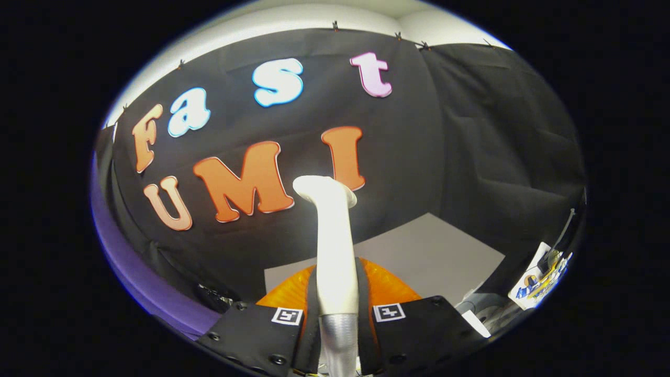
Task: Iron the clothes twice with a garment steamer, once on the left side and once on the right side.
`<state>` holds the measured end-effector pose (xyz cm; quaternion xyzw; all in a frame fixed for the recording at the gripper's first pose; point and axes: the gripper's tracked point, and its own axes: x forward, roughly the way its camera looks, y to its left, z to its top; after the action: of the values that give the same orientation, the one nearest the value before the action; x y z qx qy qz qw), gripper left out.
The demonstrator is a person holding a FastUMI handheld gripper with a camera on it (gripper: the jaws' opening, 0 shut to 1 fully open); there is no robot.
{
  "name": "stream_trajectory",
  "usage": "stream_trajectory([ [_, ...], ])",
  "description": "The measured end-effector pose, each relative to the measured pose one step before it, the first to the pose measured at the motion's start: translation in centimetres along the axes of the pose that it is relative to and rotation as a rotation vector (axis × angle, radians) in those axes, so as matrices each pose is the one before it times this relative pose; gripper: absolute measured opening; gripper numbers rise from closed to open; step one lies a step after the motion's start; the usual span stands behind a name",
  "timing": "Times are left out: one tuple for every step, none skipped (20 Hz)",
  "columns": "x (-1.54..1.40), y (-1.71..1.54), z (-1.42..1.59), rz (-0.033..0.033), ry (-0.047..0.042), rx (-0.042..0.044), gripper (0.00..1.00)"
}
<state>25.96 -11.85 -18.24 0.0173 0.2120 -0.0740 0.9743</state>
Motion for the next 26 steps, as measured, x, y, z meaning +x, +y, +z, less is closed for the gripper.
stream_trajectory([
  [-1.77,0.425,0.485,0.00132,-0.02663,0.00423,0.36],
  [-1.821,0.341,0.416,-0.00104,-0.02244,0.00582,0.36],
  [-1.614,0.406,0.368,-0.00161,-0.01856,0.00093,0.36],
  [-2.482,0.031,0.507,-0.00059,-0.02063,0.00414,0.36],
  [-1.82,0.24,0.334,-0.00524,-0.02253,-0.00338,0.36],
  [-1.675,0.249,0.418,-0.0085,-0.02015,-0.00704,0.36],
  [-1.893,0.267,0.464,-0.00929,-0.02539,-0.00386,0.36],
  [-1.761,0.383,0.446,-0.00828,-0.02556,-0.00062,0.36],
  [-1.738,0.307,0.208,-0.00357,-0.02632,-0.00168,0.36],
  [-1.699,0.526,0.166,-0.00043,-0.02192,-0.00309,0.36],
  [-1.594,0.747,0.333,0.00159,-0.02379,-0.00335,0.36],
  [-1.725,0.737,0.161,0.00215,-0.01686,-0.00719,0.36],
  [-1.664,0.793,0.21,0.00339,-0.01654,-0.00232,0.36],
  [-1.677,0.974,0.166,0.00533,-0.01166,-0.00448,0.36],
  [-1.45,1.018,0.126,0.00664,-0.01398,-0.00201,0.36],
  [-1.445,0.866,-0.089,0.00476,-0.01057,-0.00644,0.36],
  [-1.438,0.624,-0.113,-0.00187,-0.01231,-0.00371,0.36],
  [-1.283,0.371,-0.003,-0.00744,-0.01318,-0.00344,0.35],
  [-1.334,0.511,-0.015,-0.0077,-0.01632,0.00257,0.35],
  [-1.257,0.569,-0.101,-0.00359,-0.01569,0.00023,0.35],
  [-1.19,0.683,-0.114,-0.00177,-0.01651,0.0004,0.35],
  [-1.02,0.729,-0.117,-0.00151,-0.01464,-0.00259,0.35],
  [-0.733,0.685,-0.256,-0.00043,-0.01364,-0.00406,0.35],
  [-0.775,0.699,-0.172,0.00076,-0.01087,-0.00632,0.35],
  [-0.682,0.732,-0.24,0.00042,-0.01189,0.002,0.35],
  [-0.565,0.673,-0.343,0.00046,-0.00626,0.00145,0.35],
])
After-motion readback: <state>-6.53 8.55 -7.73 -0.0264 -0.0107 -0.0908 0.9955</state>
